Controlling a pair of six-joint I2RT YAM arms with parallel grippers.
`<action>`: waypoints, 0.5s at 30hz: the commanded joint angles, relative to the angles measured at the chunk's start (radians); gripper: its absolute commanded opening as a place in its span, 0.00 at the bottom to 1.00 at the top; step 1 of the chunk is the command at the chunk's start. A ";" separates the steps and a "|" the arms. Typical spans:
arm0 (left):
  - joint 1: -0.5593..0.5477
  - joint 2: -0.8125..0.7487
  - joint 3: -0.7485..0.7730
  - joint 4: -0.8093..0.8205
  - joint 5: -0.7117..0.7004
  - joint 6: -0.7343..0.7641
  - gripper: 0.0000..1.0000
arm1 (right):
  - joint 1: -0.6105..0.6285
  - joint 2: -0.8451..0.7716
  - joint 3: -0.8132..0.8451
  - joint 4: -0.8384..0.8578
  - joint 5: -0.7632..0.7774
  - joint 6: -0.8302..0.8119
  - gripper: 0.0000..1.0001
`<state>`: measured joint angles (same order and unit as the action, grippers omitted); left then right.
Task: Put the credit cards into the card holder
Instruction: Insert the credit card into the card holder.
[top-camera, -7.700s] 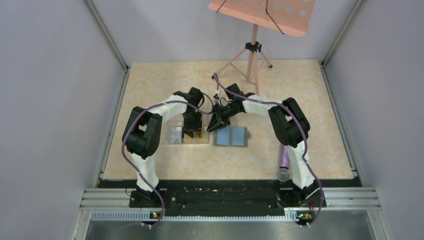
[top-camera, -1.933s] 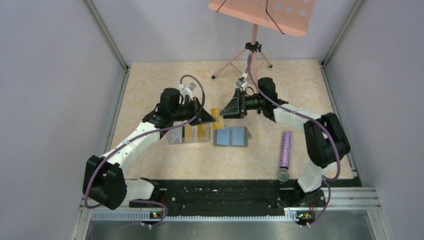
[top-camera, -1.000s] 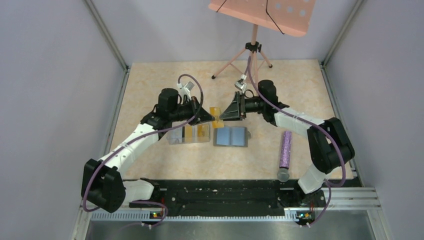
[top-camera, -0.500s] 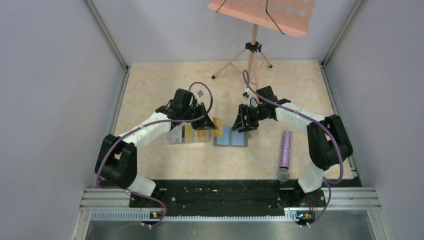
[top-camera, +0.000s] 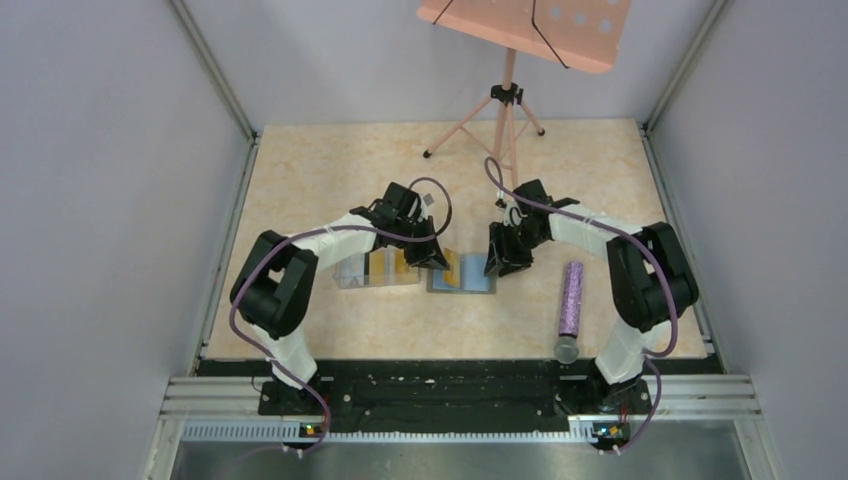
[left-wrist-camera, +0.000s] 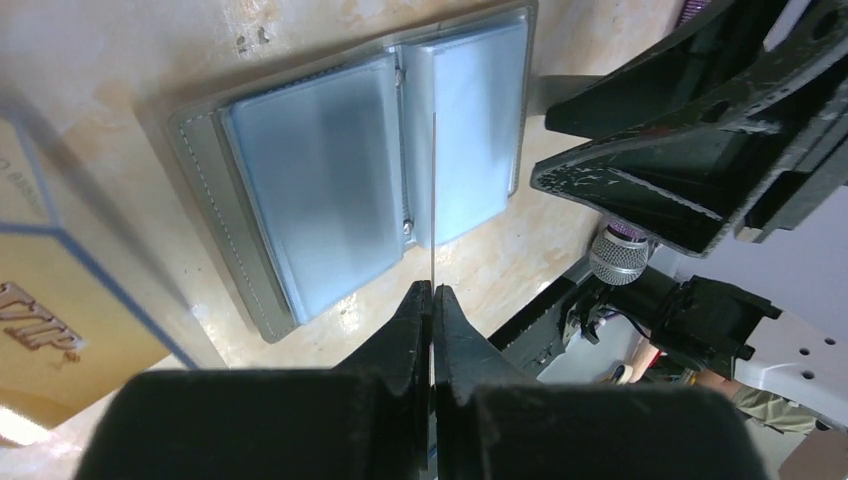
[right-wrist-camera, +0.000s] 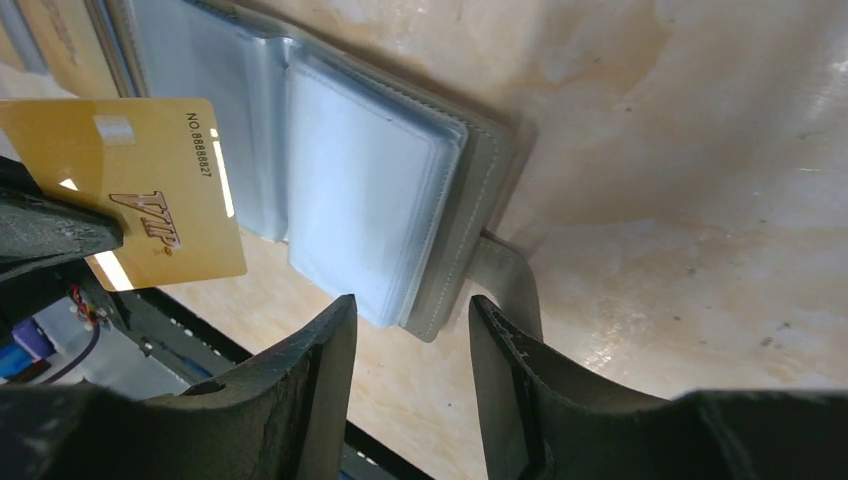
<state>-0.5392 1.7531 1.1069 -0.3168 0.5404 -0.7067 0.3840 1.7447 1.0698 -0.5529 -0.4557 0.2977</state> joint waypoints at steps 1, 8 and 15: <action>-0.011 0.040 0.040 0.049 0.007 0.017 0.00 | -0.020 -0.011 0.018 -0.008 0.031 -0.020 0.44; -0.010 0.076 0.039 0.093 0.001 0.017 0.00 | -0.022 0.015 -0.011 0.036 0.005 -0.003 0.40; -0.010 0.113 0.057 0.110 0.013 0.012 0.00 | -0.023 0.031 -0.031 0.057 -0.008 0.001 0.38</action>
<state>-0.5480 1.8534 1.1240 -0.2573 0.5407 -0.7044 0.3698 1.7638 1.0515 -0.5312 -0.4465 0.2924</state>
